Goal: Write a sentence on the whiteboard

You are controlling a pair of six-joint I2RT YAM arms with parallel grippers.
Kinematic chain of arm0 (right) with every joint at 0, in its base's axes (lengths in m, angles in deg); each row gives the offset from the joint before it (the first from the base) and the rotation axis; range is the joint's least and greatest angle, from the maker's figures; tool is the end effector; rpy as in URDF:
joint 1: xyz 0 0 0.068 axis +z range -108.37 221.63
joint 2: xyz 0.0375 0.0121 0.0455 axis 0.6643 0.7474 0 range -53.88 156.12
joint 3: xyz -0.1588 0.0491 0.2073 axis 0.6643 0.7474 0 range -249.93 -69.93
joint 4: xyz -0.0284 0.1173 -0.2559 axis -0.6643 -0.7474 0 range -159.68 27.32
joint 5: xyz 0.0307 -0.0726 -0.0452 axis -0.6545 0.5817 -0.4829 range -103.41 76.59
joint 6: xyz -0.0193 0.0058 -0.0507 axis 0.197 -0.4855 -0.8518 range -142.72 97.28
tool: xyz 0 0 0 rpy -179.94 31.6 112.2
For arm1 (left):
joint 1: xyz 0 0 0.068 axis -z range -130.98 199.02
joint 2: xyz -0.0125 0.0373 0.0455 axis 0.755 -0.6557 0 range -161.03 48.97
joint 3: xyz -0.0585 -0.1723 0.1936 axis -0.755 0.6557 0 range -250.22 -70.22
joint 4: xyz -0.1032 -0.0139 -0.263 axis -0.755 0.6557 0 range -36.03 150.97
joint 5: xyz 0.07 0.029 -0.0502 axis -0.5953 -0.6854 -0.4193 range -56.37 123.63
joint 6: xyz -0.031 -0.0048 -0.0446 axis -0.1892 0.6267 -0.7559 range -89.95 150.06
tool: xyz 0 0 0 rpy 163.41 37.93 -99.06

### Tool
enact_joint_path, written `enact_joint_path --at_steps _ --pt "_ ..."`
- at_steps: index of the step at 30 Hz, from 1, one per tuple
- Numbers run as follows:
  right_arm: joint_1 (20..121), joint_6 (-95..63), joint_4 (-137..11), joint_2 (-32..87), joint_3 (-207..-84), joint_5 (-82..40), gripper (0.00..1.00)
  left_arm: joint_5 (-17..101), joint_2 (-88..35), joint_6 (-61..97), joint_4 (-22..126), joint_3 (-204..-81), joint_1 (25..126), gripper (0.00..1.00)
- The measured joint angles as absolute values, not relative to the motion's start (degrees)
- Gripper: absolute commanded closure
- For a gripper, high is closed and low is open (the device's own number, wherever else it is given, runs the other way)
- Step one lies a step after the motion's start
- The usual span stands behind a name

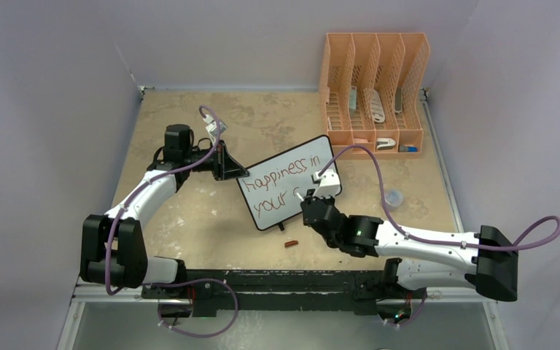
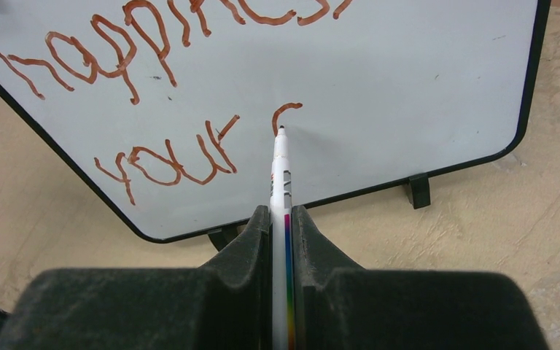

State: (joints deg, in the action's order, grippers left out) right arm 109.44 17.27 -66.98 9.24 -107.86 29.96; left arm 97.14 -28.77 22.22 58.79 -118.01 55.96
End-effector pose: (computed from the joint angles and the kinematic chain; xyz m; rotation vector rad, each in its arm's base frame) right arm 0.1211 0.2307 0.2333 -0.0291 1.9635 0.4534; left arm 0.2955 -0.0689 0.2312 0.6225 1.9745 -1.3414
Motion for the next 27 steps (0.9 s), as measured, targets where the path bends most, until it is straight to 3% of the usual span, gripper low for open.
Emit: enact_joint_path --at_steps 27 --pt "109.3 16.6 -64.8 12.3 -108.0 28.8 1.0 97.1 -28.8 22.2 58.8 -118.0 56.0 1.0"
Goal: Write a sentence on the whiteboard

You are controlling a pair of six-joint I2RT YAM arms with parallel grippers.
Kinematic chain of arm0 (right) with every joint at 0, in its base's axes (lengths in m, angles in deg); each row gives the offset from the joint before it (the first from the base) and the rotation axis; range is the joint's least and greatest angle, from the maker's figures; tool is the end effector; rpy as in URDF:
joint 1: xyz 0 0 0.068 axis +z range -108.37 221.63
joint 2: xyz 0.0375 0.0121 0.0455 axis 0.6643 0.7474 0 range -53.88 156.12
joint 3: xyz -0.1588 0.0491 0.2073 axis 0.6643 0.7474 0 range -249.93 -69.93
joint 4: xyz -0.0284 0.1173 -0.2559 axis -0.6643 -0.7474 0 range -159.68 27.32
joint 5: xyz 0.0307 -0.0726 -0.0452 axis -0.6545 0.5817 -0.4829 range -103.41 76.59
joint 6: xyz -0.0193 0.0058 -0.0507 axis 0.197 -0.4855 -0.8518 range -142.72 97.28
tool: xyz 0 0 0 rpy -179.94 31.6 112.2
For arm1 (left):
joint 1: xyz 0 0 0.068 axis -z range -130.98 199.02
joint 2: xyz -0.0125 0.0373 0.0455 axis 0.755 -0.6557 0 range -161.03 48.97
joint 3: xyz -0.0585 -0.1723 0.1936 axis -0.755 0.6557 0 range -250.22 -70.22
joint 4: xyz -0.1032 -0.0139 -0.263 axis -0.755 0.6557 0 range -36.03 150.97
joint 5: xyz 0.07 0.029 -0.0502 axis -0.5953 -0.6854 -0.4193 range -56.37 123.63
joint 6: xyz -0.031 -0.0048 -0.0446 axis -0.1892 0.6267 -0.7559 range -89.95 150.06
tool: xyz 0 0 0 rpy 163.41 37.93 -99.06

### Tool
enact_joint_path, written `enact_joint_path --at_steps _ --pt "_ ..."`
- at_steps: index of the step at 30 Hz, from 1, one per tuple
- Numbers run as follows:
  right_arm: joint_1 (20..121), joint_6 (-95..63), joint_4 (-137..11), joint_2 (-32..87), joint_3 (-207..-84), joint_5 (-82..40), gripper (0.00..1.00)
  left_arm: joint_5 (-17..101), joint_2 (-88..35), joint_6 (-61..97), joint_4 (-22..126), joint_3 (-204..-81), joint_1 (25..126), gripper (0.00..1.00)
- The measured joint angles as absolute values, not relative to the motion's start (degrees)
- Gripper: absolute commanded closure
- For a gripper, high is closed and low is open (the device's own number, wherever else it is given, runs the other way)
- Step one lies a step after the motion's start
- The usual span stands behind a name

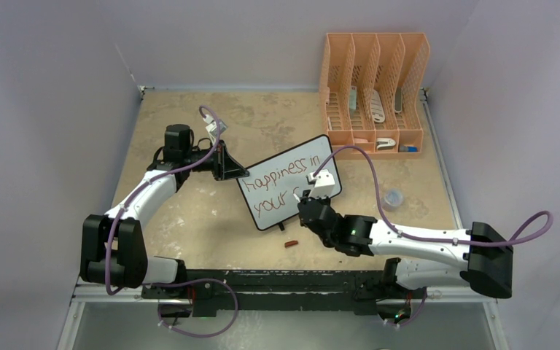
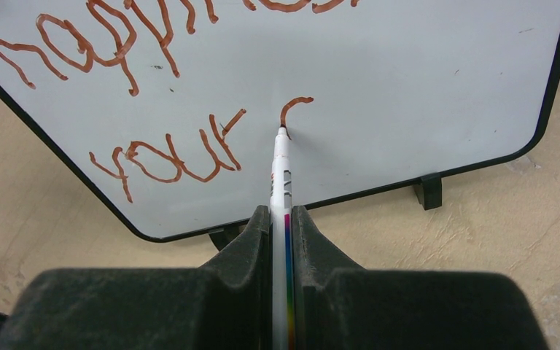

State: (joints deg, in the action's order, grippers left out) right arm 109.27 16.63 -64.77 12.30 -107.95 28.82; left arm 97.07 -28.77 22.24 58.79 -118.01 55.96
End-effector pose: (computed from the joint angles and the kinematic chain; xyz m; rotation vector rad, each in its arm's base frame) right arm 0.1246 0.2385 0.2239 -0.0565 1.9791 0.4485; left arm 0.2955 -0.0688 0.2312 0.6221 1.9749 -1.3399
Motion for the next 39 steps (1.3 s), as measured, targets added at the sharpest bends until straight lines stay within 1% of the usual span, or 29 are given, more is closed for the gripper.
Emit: enact_joint_path --at_steps 17,32,39 --pt "109.1 18.9 -67.2 12.4 -108.1 27.1 1.0 97.0 -28.8 22.2 58.8 -118.0 56.0 1.0" --pt "109.1 21.4 -70.9 12.4 -108.1 28.0 1.0 97.1 -28.8 22.3 59.2 -118.1 56.0 1.0" --pt "109.0 20.4 -70.9 9.9 -108.1 28.0 1.0 96.2 -28.7 23.6 60.5 -118.8 56.2 1.0"
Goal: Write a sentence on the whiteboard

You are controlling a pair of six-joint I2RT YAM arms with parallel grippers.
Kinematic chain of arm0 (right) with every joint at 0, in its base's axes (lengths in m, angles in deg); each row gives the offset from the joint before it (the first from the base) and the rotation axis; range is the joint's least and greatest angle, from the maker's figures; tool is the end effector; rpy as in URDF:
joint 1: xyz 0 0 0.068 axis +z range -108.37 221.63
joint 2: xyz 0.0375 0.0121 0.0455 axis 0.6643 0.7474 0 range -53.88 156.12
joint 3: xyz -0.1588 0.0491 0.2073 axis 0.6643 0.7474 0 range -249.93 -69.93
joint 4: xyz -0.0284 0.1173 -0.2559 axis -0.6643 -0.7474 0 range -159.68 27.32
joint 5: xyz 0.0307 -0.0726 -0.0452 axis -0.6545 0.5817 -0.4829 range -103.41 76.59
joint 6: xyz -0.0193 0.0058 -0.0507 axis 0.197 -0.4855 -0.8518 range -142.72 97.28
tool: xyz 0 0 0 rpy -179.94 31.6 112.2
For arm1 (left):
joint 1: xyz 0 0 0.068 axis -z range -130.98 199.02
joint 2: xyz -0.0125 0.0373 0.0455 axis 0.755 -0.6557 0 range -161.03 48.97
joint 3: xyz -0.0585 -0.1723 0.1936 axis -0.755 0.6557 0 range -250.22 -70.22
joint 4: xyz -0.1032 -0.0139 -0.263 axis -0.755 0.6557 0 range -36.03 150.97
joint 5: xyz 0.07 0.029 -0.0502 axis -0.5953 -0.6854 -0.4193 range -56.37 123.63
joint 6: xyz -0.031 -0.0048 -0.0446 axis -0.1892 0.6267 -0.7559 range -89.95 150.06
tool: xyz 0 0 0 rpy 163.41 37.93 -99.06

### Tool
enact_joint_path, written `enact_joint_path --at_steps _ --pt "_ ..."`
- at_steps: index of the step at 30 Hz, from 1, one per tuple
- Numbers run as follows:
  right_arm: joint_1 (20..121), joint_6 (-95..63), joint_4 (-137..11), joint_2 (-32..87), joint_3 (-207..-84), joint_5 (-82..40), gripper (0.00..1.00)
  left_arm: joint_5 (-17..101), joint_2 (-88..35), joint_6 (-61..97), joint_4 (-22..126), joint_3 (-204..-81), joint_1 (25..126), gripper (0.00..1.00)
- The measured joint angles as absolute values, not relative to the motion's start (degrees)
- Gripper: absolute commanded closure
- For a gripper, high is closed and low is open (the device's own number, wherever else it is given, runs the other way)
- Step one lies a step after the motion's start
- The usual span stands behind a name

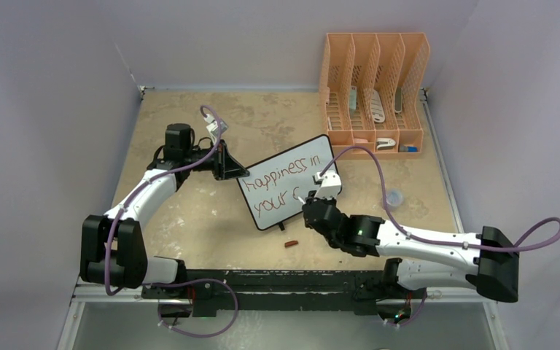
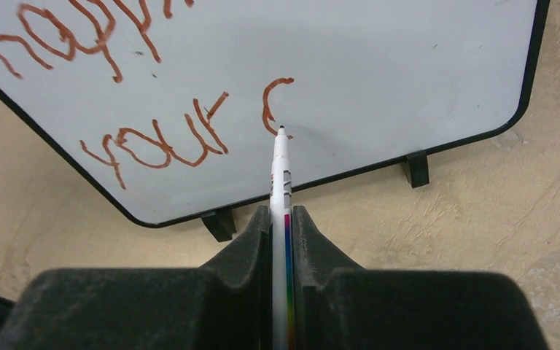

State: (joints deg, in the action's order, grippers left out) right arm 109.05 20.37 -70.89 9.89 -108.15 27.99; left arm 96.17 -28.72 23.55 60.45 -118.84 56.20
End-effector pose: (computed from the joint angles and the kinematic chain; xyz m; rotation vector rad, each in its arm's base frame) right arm 0.1214 0.2293 0.2260 -0.0264 2.0286 0.4450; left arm 0.2960 -0.0699 0.2338 0.6319 1.9809 -1.3182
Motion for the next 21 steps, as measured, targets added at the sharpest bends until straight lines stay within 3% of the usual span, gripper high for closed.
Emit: enact_joint_path --at_steps 21 --pt "106.5 14.2 -64.0 8.4 -108.2 30.6 1.0 94.9 -28.3 26.2 63.4 -119.6 56.5 1.0"
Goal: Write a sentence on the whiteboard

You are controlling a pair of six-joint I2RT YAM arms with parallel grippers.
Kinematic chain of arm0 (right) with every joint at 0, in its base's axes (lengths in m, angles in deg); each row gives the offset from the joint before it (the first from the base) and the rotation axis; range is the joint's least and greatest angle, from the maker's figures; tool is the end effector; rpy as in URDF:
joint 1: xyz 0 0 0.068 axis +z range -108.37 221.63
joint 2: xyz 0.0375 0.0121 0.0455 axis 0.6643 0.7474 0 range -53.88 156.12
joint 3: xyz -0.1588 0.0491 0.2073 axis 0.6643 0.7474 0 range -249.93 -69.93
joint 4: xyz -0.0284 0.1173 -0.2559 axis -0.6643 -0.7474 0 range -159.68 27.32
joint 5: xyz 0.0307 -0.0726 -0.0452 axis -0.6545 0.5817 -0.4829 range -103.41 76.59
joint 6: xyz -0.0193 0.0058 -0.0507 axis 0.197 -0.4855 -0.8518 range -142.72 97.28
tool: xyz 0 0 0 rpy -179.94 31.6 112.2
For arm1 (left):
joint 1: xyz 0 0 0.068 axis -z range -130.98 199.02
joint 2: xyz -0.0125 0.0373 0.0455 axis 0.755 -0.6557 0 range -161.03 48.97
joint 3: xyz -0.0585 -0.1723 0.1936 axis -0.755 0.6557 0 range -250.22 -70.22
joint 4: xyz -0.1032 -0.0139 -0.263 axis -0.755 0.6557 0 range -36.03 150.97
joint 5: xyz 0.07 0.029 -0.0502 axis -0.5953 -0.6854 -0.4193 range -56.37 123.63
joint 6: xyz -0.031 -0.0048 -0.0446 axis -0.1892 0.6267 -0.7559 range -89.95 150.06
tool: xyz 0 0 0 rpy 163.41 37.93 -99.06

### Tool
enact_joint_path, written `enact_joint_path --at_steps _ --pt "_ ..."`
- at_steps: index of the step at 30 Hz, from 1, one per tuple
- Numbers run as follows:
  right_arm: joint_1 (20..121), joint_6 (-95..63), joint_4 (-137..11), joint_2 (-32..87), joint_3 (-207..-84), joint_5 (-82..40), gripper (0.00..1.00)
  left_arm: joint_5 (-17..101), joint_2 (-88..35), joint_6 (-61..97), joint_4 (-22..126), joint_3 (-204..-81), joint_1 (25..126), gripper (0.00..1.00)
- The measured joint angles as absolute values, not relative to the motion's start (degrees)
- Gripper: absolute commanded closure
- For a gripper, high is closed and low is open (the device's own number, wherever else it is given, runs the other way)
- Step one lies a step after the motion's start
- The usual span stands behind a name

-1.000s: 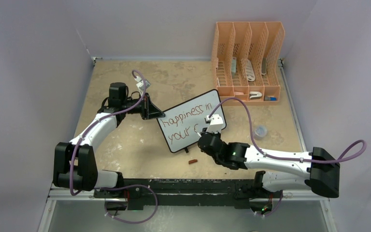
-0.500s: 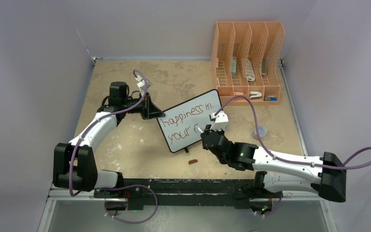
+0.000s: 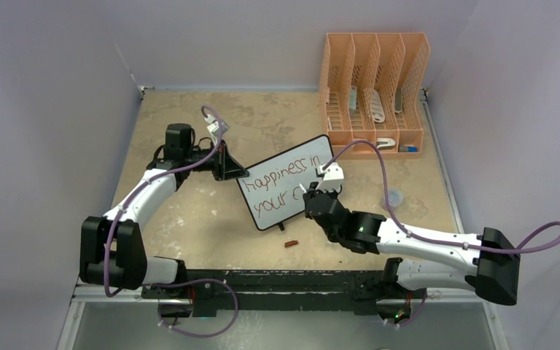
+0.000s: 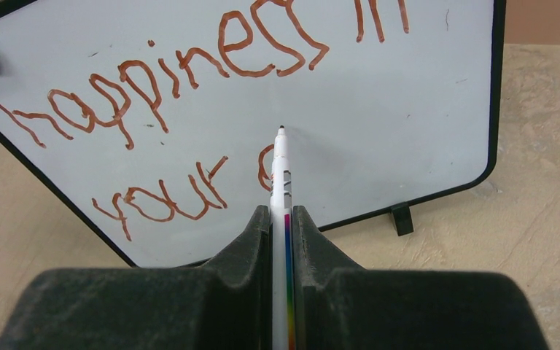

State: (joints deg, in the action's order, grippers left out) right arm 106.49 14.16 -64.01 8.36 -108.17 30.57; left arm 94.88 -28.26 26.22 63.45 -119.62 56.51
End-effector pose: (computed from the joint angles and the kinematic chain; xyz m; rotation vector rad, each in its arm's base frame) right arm 0.1334 0.2247 0.2436 0.0117 1.9071 0.4365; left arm 0.2942 -0.0709 0.2364 0.6538 1.9921 -1.2835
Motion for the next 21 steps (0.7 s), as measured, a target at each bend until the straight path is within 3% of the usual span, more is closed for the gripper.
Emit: enact_joint_path --at_steps 21 --pt "105.3 13.3 -63.0 10.7 -108.3 29.2 1.0 94.6 -28.3 26.2 63.5 -119.7 56.6 1.0"
